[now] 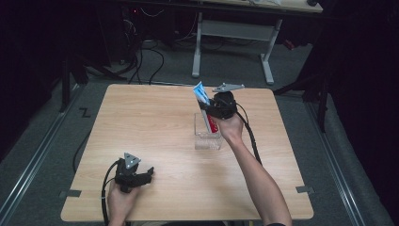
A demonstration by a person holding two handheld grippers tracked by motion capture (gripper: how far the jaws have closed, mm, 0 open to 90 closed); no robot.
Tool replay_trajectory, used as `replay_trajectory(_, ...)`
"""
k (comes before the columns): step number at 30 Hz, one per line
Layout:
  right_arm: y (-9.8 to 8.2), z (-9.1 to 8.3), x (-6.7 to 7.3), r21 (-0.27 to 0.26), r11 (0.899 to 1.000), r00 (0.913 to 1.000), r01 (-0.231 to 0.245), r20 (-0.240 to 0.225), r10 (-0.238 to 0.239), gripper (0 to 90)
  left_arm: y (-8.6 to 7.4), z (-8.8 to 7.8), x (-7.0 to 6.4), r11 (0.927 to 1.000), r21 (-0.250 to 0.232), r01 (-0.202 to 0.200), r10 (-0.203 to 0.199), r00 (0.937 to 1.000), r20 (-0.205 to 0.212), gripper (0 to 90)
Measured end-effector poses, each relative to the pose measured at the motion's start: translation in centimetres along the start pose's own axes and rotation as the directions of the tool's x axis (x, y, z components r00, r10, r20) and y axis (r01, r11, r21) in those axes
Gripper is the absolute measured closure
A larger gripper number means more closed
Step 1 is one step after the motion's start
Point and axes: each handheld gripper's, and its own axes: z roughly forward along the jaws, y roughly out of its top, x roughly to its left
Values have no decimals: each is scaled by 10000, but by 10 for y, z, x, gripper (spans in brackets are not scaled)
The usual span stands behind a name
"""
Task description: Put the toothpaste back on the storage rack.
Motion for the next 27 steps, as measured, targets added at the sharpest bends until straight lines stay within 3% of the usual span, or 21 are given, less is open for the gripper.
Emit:
replay_trajectory(4, -3, 2, -2, 98, 9999, 10000, -90, 5, 90, 673, 0, 0, 0, 10000, -2, -8, 8, 10000, -2, 222)
replay_trajectory(17, -12, 5, -3, 600, 9977, 9994, 305, 174, -316, 673, 0, 0, 0, 10000, -19, 11, -11, 10000, 6, 221)
replay_trajectory(27, -23, 5, -7, 729, 9973, 9999, 69, 129, -78, 671, 0, 0, 0, 10000, -4, 15, -15, 10000, -13, 224)
